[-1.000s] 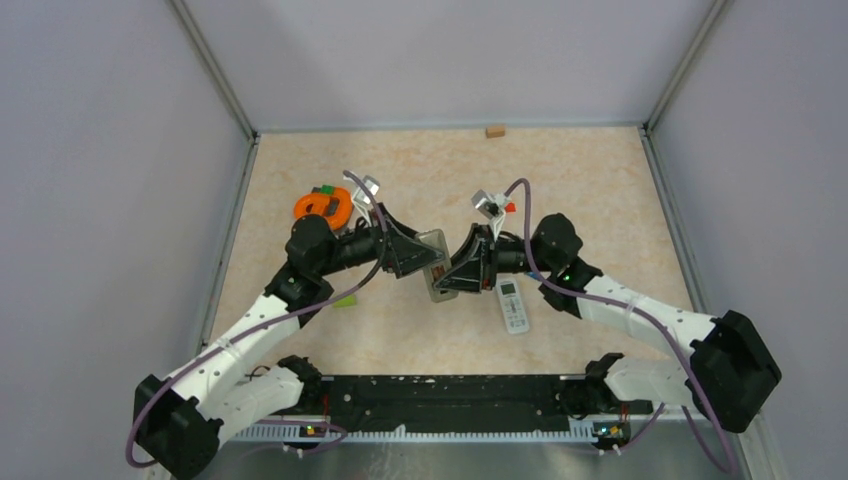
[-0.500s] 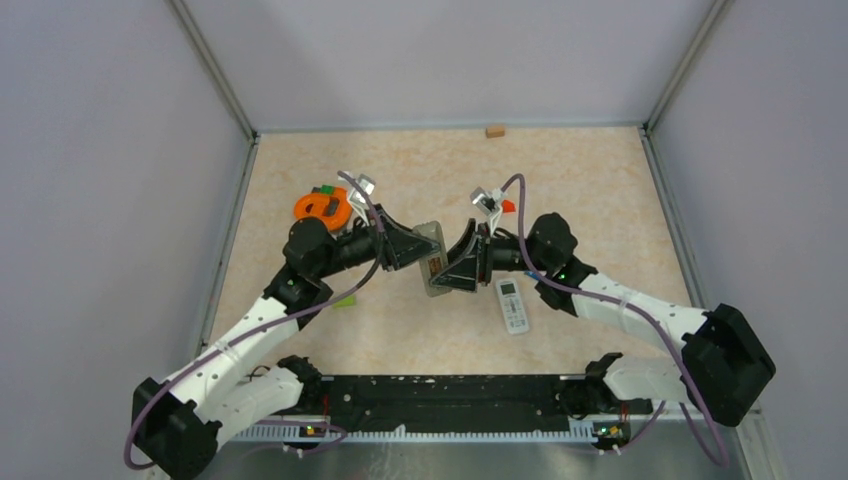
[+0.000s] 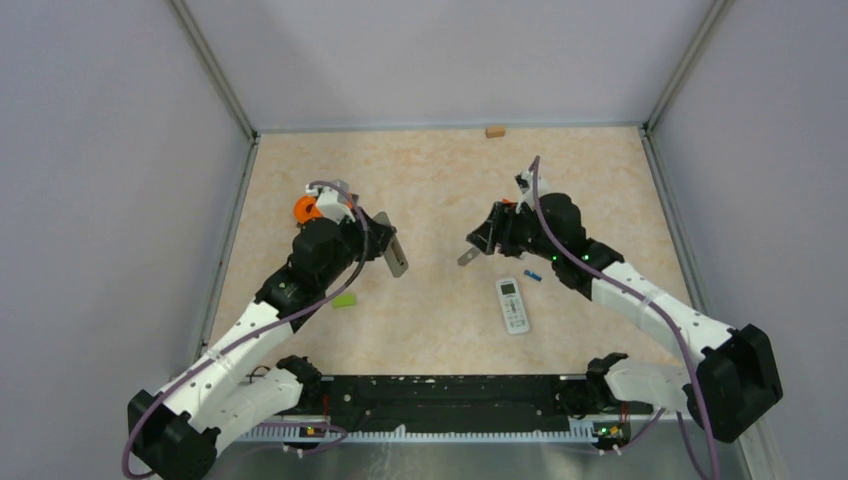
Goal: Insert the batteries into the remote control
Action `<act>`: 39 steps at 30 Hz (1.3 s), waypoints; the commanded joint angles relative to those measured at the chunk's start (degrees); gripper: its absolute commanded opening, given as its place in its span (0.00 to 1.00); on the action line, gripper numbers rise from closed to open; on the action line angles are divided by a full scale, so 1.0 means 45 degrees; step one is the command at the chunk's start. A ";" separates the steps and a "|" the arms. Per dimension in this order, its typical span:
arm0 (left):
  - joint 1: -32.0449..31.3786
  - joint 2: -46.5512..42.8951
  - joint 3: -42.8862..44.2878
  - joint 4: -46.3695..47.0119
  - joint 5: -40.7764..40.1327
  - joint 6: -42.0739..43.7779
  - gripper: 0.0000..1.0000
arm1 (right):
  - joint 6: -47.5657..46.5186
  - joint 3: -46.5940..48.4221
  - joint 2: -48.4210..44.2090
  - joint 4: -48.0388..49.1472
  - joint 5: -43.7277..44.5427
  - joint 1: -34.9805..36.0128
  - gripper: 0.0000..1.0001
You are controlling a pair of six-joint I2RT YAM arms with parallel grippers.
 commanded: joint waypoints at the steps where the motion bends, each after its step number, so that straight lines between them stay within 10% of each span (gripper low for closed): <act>1: 0.0019 -0.0374 0.0148 0.0022 -0.1442 0.0473 0.00 | -0.1876 0.1135 0.1070 -0.3612 0.4227 -0.0335 0.63; 18: 0.0049 0.0256 0.0053 0.0313 -0.0089 0.0334 0.00 | -0.5135 0.4132 0.6887 -0.4222 0.6500 -0.2009 0.40; 34: 0.0073 0.0302 0.0264 0.0328 0.0469 0.0424 0.00 | -0.6054 0.5174 0.9086 -0.4199 0.4549 -0.2756 0.38; 39: 0.0069 0.0303 0.0238 0.0565 0.1361 0.0630 0.00 | -0.5898 0.5491 0.9512 -0.4434 0.4181 -0.2875 0.19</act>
